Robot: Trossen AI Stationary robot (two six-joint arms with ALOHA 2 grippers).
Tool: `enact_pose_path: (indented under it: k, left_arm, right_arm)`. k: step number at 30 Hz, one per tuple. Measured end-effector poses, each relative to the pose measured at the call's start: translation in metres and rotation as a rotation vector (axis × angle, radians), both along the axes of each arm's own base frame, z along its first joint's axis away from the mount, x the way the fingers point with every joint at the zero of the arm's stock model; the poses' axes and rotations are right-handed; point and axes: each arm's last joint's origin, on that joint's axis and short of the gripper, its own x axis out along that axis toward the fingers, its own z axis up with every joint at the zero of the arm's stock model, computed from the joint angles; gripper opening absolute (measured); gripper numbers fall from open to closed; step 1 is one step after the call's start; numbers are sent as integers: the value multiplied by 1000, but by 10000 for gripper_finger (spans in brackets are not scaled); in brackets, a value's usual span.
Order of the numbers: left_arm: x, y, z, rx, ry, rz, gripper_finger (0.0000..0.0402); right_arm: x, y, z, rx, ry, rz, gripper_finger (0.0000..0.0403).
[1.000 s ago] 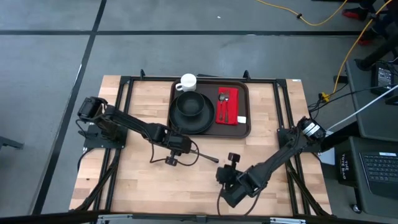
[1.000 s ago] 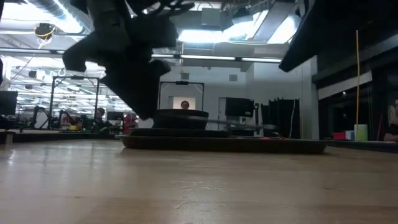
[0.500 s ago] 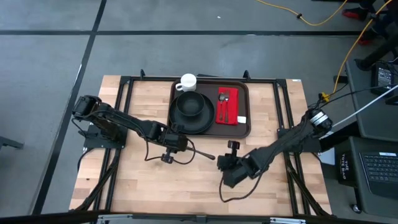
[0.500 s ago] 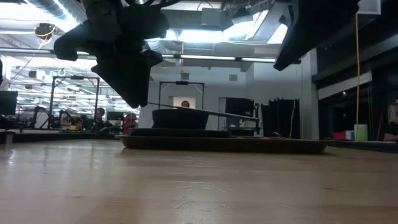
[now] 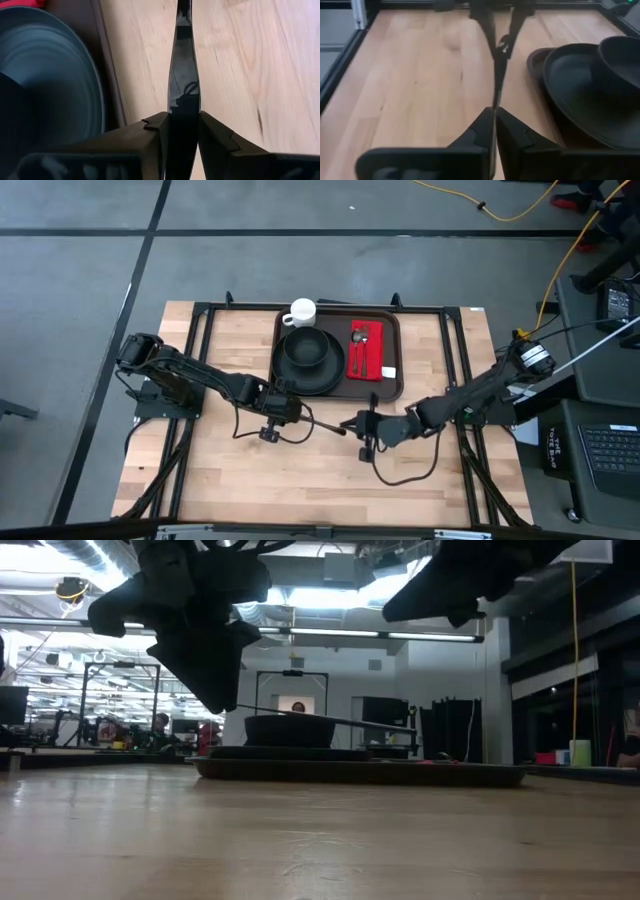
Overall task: Set up tray
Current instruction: Put the black table knife on the red table napkin to the right of the black fork
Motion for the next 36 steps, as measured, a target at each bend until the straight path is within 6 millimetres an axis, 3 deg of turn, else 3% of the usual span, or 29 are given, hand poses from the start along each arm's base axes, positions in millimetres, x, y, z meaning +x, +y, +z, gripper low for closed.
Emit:
enact_pose_path:
  k: [10, 24, 36]
  left_arm:
    - [0, 3, 0, 63, -14, 57, 69]
    - [-7, 15, -3, 90, 63, 159, 69]
    - [-7, 16, -3, 107, 62, 170, 69]
  right_arm:
    - [22, -24, -4, -13, 19, -26, 44]
    - [69, -48, -13, -107, 154, -34, 141]
    - [102, -61, -24, -161, 252, -57, 149]
